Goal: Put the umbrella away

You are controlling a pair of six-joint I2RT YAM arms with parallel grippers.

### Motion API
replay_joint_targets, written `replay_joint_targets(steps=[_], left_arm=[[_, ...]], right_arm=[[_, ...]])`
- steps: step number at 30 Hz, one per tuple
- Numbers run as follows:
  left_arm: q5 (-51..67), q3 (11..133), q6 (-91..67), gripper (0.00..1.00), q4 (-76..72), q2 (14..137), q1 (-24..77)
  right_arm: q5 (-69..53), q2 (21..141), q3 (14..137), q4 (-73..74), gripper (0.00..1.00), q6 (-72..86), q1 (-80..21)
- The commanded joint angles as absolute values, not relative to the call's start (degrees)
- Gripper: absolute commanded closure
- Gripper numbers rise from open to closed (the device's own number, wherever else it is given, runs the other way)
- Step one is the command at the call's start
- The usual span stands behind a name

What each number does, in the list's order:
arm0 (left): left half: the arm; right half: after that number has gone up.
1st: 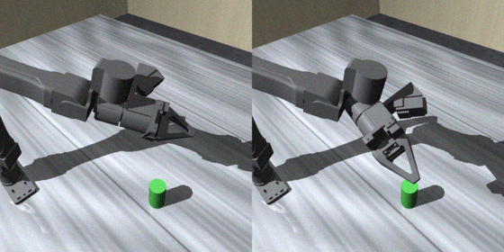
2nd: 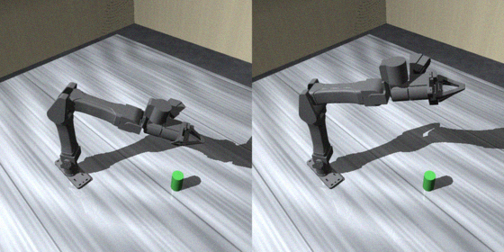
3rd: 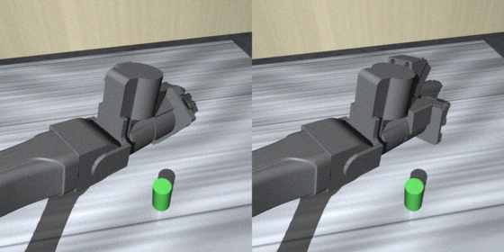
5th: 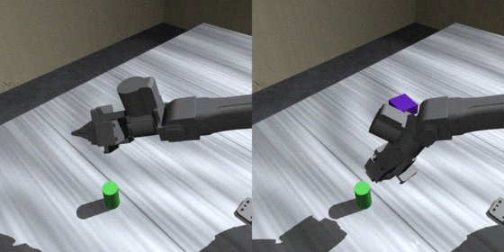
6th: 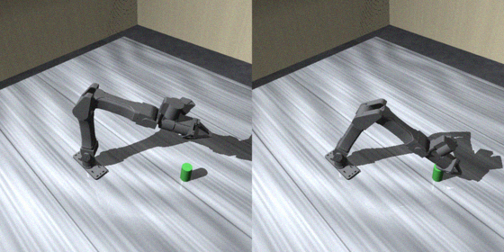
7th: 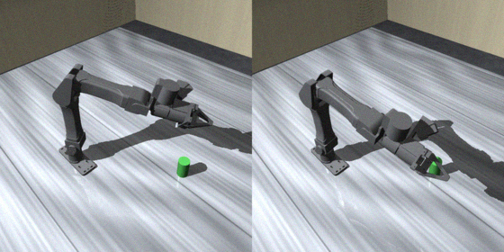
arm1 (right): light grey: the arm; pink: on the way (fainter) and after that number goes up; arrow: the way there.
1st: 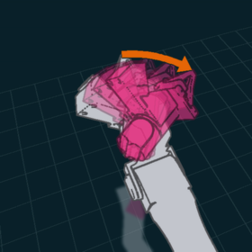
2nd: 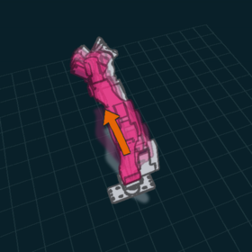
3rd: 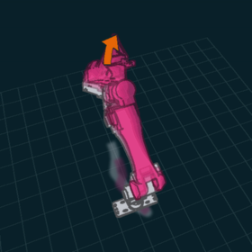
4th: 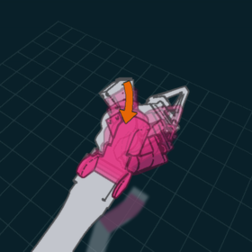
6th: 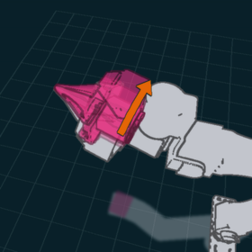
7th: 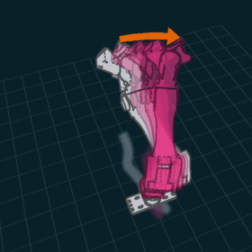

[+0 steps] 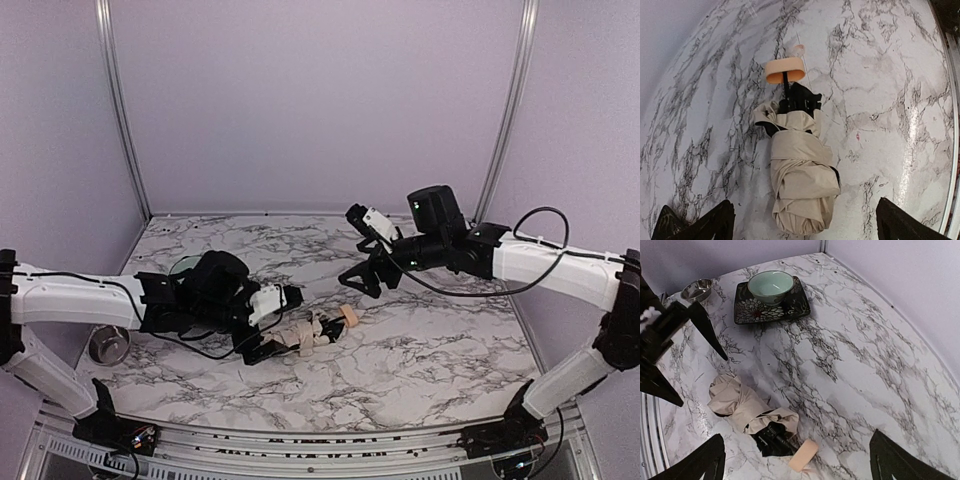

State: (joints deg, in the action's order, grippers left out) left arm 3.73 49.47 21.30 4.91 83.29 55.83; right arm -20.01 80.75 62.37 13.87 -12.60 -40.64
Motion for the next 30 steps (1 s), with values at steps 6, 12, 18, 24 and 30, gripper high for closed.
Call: replay_joint_targets(steps=[6, 12, 18, 24, 30], left_arm=[[-4.07, 40.60, 7.32, 0.01, -4.54, 64.57, 50.45], [-6.80, 37.90, 6.65, 0.01, -4.67, 61.63, 50.01], [-5.58, 37.57, 8.14, 0.01, -4.13, 61.78, 49.90], [-5.50, 37.65, 8.96, 0.01, -4.56, 62.15, 49.92], [-7.03, 37.80, 8.90, 0.01, -4.27, 61.91, 49.84]], right_arm=[[-16.93, 106.71, 88.10, 41.16, 0.00, -44.03, -52.42], [-15.57, 122.82, 106.32, 52.73, 0.00, -48.04, -54.76], [-12.07, 132.63, 112.59, 60.32, 0.03, -48.43, -55.86], [-10.11, 138.11, 117.19, 59.77, 0.20, -46.46, -57.57], [-10.39, 136.01, 117.70, 58.58, 0.69, -45.52, -58.67]])
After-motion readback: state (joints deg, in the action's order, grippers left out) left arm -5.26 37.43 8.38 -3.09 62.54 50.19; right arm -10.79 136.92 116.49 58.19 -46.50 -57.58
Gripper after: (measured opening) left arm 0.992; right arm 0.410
